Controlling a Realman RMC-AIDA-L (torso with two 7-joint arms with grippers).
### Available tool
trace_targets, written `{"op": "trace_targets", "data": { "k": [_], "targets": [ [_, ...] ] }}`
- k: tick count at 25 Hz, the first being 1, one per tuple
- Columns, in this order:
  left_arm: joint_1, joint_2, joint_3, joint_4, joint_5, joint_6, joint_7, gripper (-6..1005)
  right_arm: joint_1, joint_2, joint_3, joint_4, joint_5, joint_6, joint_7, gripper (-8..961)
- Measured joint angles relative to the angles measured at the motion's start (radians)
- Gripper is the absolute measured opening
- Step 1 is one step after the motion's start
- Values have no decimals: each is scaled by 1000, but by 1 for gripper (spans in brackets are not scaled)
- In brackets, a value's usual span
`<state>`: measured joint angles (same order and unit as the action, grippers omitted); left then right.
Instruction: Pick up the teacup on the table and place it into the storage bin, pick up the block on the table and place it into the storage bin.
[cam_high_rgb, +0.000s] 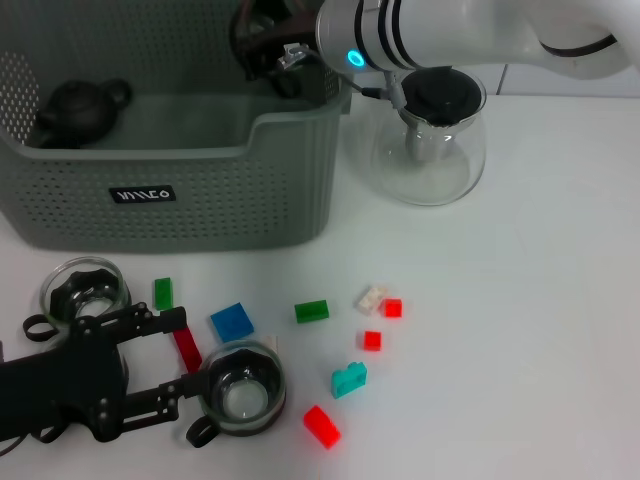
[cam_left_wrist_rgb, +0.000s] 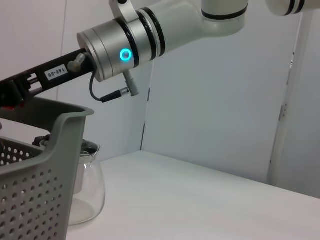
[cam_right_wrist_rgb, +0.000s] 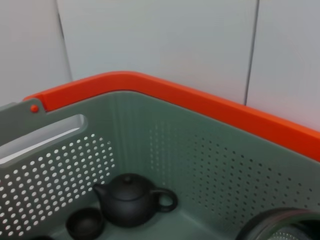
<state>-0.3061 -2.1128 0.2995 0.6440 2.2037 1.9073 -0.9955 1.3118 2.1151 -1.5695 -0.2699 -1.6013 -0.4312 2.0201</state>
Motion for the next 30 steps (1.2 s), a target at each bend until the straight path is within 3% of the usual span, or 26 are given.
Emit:
{"op": "trace_targets", "data": {
  "k": [23, 30],
  "targets": [
    [4, -1, -5, 0, 0, 6, -1, 733, 7, -10, -24, -19, -10, -141, -8, 58],
    [4, -1, -5, 0, 1, 6, -4, 733, 16, -13, -15, -25, -98, -148, 83, 58]
  ]
}}
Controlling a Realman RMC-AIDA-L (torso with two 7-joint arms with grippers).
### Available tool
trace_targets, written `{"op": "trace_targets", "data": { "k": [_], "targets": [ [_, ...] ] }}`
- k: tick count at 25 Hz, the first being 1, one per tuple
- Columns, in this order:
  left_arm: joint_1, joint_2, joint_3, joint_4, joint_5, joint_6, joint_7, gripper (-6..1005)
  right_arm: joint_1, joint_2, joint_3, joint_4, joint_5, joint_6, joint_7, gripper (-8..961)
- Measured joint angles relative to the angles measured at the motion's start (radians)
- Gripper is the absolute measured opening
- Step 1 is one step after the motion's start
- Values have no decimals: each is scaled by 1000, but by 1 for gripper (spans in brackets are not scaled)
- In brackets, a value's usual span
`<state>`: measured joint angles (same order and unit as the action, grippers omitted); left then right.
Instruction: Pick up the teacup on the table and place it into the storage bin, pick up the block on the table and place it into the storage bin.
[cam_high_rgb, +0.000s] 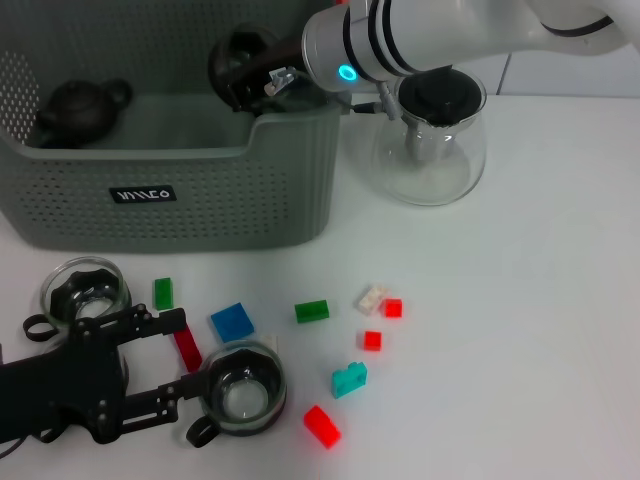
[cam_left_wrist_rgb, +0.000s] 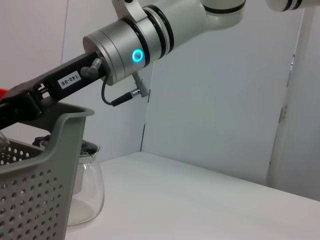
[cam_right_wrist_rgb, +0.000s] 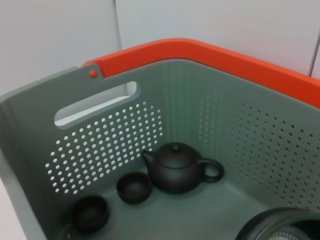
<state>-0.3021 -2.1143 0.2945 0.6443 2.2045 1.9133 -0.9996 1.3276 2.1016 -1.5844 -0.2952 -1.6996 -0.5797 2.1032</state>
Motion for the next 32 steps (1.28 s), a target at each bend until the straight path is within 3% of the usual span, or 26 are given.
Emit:
{"op": "trace_targets", "data": {
  "k": [9, 11, 13, 17, 19, 22, 25, 27, 29, 32],
  "targets": [
    [4, -1, 0, 0, -4, -3, -1, 733, -13, -1, 14, -34, 0, 17, 17, 57],
    [5, -1, 0, 0, -6, -2, -1, 733, -31, -4, 23, -72, 0, 3, 23, 223],
    [5, -1, -1, 0, -8, 0, -1, 733, -59, -11, 46, -124, -2, -24, 26, 304],
    [5, -1, -2, 1, -9, 0, -1, 733, -228, -24, 150, -377, 11, -147, -10, 467],
    [4, -1, -5, 1, -9, -3, 0, 733, -345, -11, 212, -533, 57, -227, -99, 507],
    [4, -1, -14, 0, -10, -8, 2, 733, -530, 1, 260, -702, 271, -383, -369, 567],
    [3, -1, -24, 0, -12, -9, 3, 733, -659, -10, 291, -702, 502, -617, -596, 628],
    [2, 0, -29, 0, -11, -9, 3, 733, -707, -15, 330, -670, 554, -752, -651, 668],
    [0, 4, -30, 0, -11, -9, -1, 733, -752, -23, 375, -665, 539, -867, -656, 687],
    [7, 8, -31, 20, -1, -4, -21, 733, -801, -47, 399, -753, 377, -970, -572, 686]
  ]
}}
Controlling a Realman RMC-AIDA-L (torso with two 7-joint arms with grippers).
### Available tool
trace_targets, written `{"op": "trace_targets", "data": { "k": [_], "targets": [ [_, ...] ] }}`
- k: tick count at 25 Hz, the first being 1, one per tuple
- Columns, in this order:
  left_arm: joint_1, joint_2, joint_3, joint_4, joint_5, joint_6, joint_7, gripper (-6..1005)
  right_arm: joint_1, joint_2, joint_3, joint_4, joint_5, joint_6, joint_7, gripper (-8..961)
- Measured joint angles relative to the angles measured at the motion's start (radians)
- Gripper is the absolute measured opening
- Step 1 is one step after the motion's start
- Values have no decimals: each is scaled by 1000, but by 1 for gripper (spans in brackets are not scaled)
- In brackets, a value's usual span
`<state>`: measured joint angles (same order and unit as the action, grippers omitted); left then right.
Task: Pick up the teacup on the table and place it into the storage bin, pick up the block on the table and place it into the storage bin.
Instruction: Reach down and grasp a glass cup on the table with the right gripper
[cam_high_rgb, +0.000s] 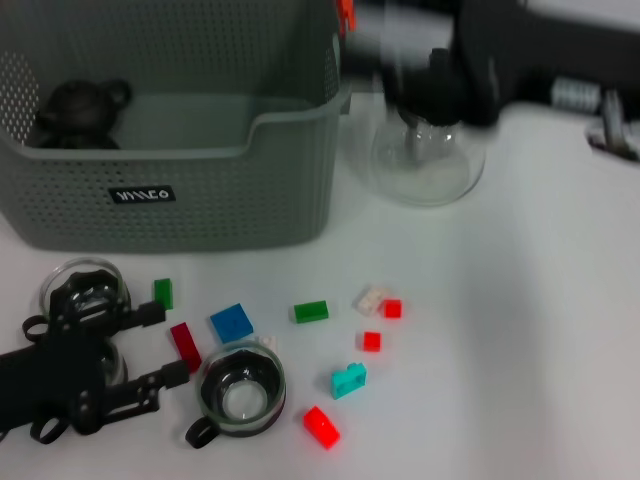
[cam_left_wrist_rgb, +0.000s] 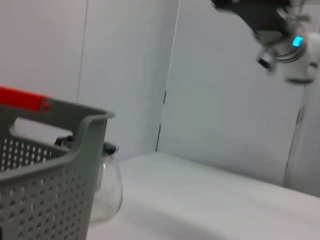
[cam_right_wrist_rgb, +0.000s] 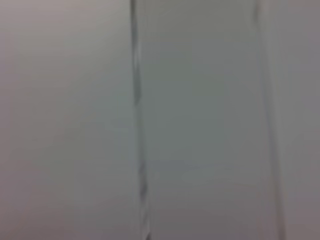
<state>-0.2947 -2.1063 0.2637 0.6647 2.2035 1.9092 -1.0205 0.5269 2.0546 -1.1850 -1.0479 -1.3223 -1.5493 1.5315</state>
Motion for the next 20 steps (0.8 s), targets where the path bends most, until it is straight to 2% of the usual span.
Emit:
{"op": "trace_targets", "data": {
  "k": [2, 5, 8, 12, 15, 20],
  "targets": [
    [15, 3, -2, 29, 12, 13, -10, 733, -19, -15, 2, -105, -171, -53, 108, 685],
    [46, 12, -31, 68, 21, 49, -6, 733, -18, -12, -1, -247, -406, -132, 246, 683],
    [66, 20, -62, 99, 23, 87, -1, 733, 30, 12, -4, -314, -590, -225, 318, 683],
    [73, 19, -87, 118, 24, 109, -3, 733, 130, 38, -30, -321, -702, -304, 363, 682],
    [71, 16, -88, 114, 24, 108, -5, 733, 209, 43, -128, -309, -763, -308, 415, 682],
    [72, 11, -88, 101, 23, 100, -2, 733, 325, 55, -383, -272, -851, -234, 446, 682]
  ]
}}
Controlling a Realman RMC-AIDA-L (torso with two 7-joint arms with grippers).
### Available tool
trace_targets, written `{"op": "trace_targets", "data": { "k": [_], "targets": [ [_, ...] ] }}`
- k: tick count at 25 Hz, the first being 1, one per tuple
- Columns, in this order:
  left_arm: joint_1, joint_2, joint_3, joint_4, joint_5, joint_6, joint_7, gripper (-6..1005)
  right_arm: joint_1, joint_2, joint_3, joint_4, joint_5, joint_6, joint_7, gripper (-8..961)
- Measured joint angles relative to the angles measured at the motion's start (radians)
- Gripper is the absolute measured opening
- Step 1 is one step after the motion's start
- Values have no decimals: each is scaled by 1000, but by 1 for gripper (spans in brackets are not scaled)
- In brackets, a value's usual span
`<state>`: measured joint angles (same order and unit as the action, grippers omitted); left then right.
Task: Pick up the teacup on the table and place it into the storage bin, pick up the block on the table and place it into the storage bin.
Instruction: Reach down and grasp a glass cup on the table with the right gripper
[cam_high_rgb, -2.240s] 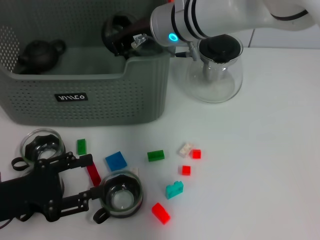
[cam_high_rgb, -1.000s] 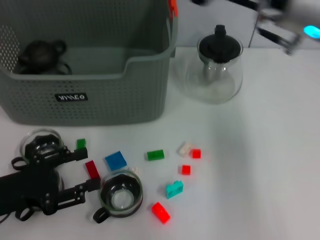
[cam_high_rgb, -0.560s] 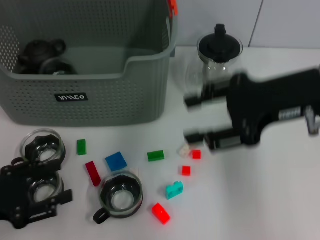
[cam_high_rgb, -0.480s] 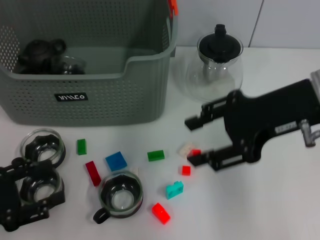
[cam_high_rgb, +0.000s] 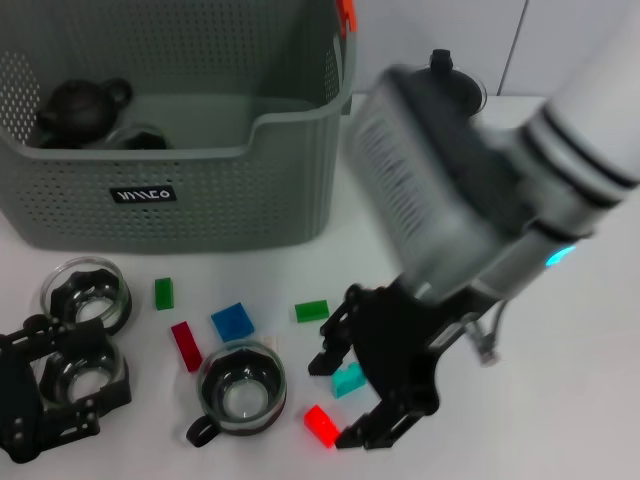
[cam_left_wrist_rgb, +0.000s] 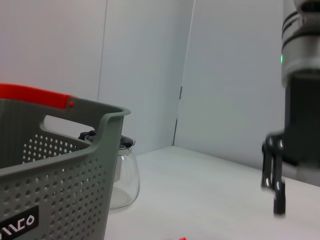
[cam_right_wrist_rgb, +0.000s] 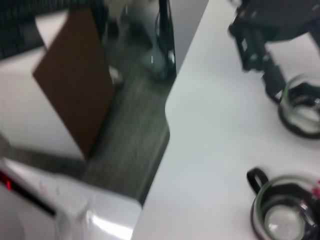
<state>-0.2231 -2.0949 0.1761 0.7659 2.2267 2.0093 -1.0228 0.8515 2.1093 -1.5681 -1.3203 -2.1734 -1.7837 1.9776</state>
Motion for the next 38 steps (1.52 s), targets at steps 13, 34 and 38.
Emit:
{"op": "trace_targets", "data": {
  "k": [13, 34, 38],
  "targets": [
    [2, -5, -10, -31, -1, -29, 2, 733, -18, 6, -401, 47, -47, 457, -46, 679],
    [-12, -4, -10, -42, -6, -43, 2, 733, 6, 1, -463, 136, -88, 467, 68, 641],
    [-13, -4, -10, -42, -6, -44, 1, 733, 9, 6, -488, 145, -85, 505, 59, 634]
  ]
}}
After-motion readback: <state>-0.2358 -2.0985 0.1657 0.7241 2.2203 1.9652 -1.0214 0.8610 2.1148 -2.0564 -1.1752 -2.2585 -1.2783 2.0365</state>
